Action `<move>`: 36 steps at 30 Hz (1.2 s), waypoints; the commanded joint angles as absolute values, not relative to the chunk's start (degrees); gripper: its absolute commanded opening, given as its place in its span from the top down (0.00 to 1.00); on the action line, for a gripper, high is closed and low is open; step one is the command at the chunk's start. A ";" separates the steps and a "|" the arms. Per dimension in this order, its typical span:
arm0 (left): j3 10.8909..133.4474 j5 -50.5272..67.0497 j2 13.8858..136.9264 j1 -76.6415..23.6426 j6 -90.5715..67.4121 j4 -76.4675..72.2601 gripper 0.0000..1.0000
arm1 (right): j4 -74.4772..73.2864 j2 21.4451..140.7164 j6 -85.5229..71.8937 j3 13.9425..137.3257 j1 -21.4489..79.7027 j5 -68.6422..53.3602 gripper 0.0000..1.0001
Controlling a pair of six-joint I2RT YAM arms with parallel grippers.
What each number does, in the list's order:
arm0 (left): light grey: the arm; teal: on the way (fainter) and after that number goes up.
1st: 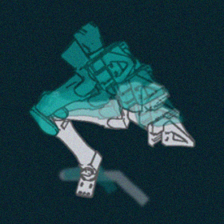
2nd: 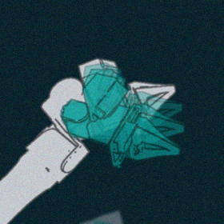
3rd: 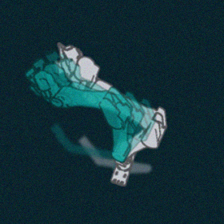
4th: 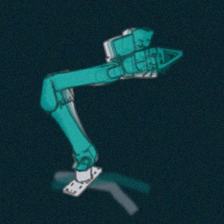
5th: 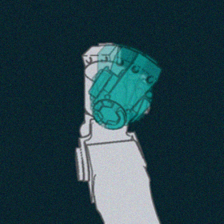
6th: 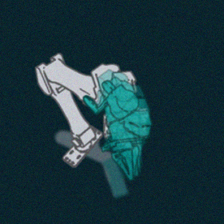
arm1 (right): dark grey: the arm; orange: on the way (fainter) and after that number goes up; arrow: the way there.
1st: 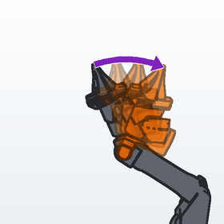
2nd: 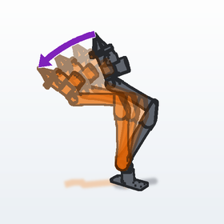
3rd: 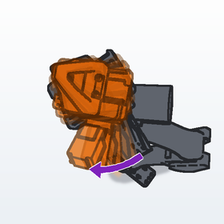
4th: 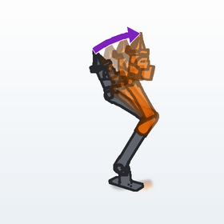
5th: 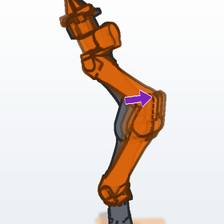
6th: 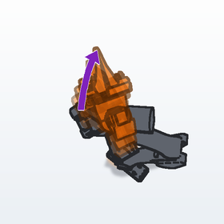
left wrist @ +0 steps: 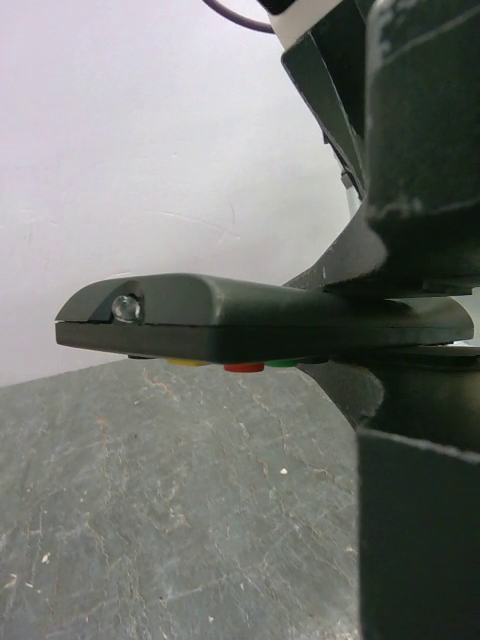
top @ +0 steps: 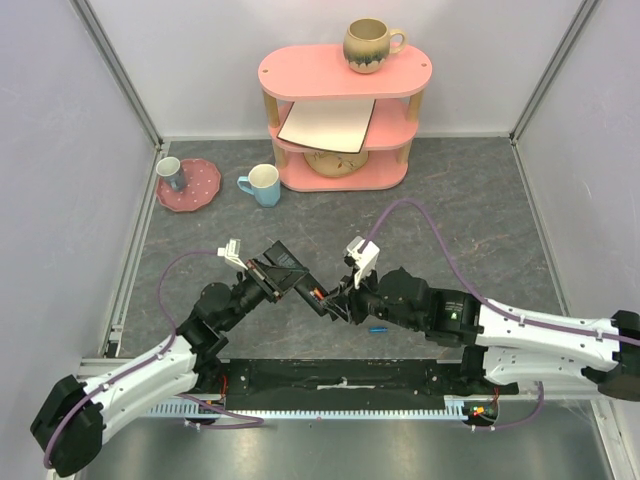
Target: Load the batteries into the remote control
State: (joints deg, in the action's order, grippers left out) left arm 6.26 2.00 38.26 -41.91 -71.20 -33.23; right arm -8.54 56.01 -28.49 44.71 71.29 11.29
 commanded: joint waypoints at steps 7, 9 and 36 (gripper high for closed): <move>6.42 0.61 35.86 -42.28 -74.35 -37.79 0.98 | -3.61 58.45 -27.69 47.81 74.62 24.61 1.00; 6.33 0.70 35.68 -42.28 -74.53 -37.88 0.98 | -3.34 58.45 -27.34 47.90 74.71 25.40 1.00; 6.59 2.37 35.42 -42.28 -75.32 -37.44 0.98 | 2.72 60.12 -23.73 46.49 76.20 25.05 1.00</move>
State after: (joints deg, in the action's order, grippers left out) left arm 6.15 1.85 36.14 -42.00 -73.58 -34.39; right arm -0.38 59.77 -24.75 45.54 75.92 23.92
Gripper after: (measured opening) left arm 0.224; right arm 0.314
